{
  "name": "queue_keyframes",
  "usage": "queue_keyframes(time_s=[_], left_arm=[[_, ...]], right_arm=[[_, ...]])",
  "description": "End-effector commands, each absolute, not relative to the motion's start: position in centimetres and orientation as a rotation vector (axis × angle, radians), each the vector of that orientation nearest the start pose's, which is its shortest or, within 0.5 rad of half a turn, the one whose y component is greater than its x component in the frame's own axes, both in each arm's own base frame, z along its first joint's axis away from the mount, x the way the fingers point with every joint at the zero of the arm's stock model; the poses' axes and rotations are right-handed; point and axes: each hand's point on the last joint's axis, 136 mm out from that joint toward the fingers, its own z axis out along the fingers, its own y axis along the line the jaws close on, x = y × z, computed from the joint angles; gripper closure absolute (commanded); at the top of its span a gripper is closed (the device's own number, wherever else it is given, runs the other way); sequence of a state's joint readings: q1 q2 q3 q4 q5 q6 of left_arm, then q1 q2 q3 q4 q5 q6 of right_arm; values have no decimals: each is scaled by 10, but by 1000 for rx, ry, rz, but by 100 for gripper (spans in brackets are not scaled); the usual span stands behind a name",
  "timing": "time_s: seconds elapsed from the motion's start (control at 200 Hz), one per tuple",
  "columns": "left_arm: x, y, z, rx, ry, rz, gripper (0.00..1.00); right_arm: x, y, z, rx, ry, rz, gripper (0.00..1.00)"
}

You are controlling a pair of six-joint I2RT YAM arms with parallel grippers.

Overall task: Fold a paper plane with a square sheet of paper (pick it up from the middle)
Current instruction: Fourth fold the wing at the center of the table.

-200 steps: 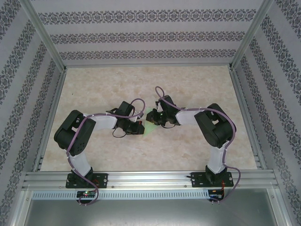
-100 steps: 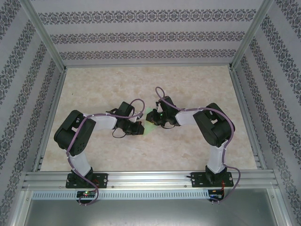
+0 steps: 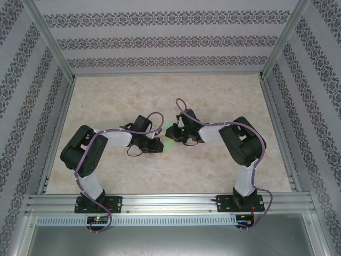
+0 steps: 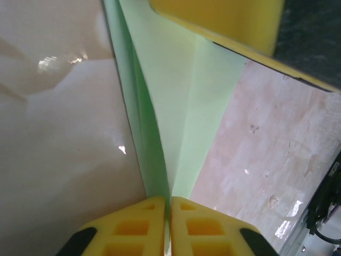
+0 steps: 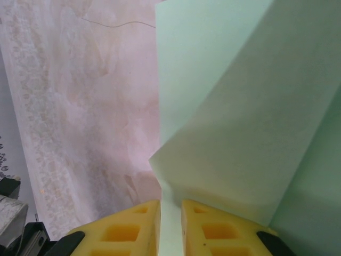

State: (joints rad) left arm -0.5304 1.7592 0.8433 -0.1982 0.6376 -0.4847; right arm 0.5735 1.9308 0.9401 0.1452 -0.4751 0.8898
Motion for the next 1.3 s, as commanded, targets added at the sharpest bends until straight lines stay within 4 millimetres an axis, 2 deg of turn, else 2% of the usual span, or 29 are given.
queue_keyframes(time_s=[0.0, 0.21, 0.365, 0.569, 0.694, 0.899, 1.169, 1.294], left_arm=[[260, -263, 40, 249, 2801, -1120, 82], [273, -261, 70, 170, 2703, -1106, 77], [284, -265, 81, 126, 2656, -1117, 87], [293, -280, 86, 119, 2615, -1225, 89], [293, -289, 78, 125, 2626, -1302, 89], [293, -294, 62, 103, 2651, -1342, 88], [289, -289, 47, 74, 2697, -1316, 88], [278, -284, 30, 44, 2768, -1291, 88]], right_arm=[[321, 285, -18, 230, 2787, 978, 82], [320, 284, -18, 225, 2790, 971, 82], [319, 284, -20, 223, 2797, 961, 82], [316, 282, -22, 221, 2806, 952, 82], [316, 282, -23, 223, 2808, 948, 82], [315, 281, -24, 222, 2809, 942, 82], [314, 280, -26, 224, 2816, 936, 82], [314, 279, -28, 225, 2820, 929, 82]])
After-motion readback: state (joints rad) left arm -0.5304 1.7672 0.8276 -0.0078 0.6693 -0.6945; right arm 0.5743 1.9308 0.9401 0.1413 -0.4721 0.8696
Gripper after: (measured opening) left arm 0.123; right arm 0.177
